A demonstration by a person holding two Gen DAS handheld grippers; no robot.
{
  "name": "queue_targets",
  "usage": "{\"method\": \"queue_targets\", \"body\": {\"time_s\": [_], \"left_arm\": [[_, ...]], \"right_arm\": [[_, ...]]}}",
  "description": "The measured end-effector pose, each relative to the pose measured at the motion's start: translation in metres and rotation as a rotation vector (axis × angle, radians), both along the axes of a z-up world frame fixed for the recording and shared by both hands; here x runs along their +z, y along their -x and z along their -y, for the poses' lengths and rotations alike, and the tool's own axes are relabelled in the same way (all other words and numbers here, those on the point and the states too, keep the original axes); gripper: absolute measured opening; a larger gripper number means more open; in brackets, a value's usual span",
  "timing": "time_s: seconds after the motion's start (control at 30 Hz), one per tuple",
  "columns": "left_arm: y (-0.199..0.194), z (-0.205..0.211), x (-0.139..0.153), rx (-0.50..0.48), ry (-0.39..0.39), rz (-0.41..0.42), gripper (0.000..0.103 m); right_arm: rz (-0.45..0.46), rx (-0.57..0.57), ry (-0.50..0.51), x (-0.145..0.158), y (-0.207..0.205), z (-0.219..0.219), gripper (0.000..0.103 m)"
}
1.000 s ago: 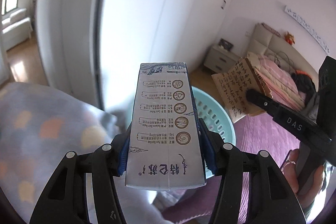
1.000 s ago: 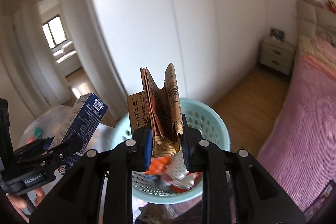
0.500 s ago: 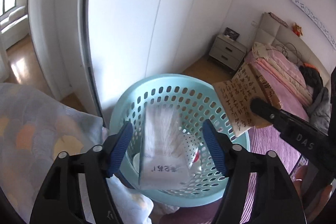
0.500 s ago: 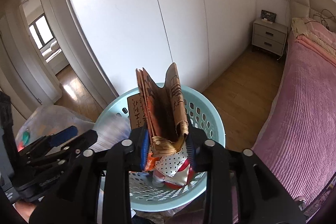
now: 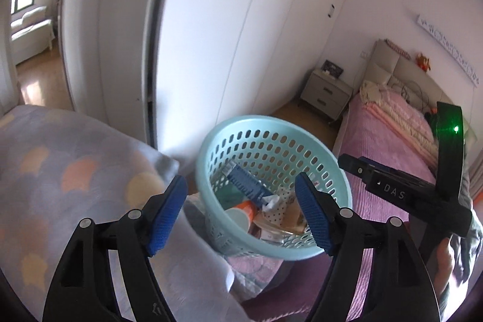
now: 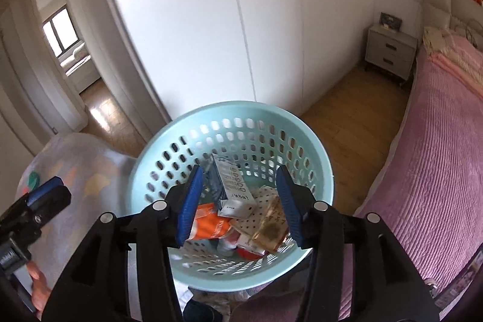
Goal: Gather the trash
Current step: 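Carry milk carton and brown booklet to the basket and release both, then return to the table and grasp the red bag with left gripper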
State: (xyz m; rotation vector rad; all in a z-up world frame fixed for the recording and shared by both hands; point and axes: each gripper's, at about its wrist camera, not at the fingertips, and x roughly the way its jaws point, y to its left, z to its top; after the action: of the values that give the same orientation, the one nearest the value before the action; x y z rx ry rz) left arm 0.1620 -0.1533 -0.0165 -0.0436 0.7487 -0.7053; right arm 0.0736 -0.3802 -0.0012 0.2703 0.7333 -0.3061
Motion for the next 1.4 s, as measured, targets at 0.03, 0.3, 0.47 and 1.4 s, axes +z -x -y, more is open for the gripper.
{"method": "queue_targets", "body": {"time_s": [0.03, 0.3, 0.47, 1.4], "left_arm": [[0.004, -0.01, 0.005, 0.008, 0.015, 0.007, 0.073], [0.033, -0.07, 0.045, 0.066, 0.068, 0.084, 0.079], [0.043, -0.116, 0.066, 0.131, 0.106, 0.13, 0.081], [-0.065, -0.36, -0.005, 0.549, 0.03, -0.078, 0.081]], "right_arm": [[0.005, 0.009, 0.012, 0.004, 0.001, -0.006, 0.047], [0.068, 0.133, 0.087, 0.038, 0.009, -0.074, 0.047], [0.108, 0.242, 0.109, 0.054, 0.005, -0.125, 0.047], [-0.02, 0.696, 0.03, -0.011, -0.122, -0.338, 0.036]]}}
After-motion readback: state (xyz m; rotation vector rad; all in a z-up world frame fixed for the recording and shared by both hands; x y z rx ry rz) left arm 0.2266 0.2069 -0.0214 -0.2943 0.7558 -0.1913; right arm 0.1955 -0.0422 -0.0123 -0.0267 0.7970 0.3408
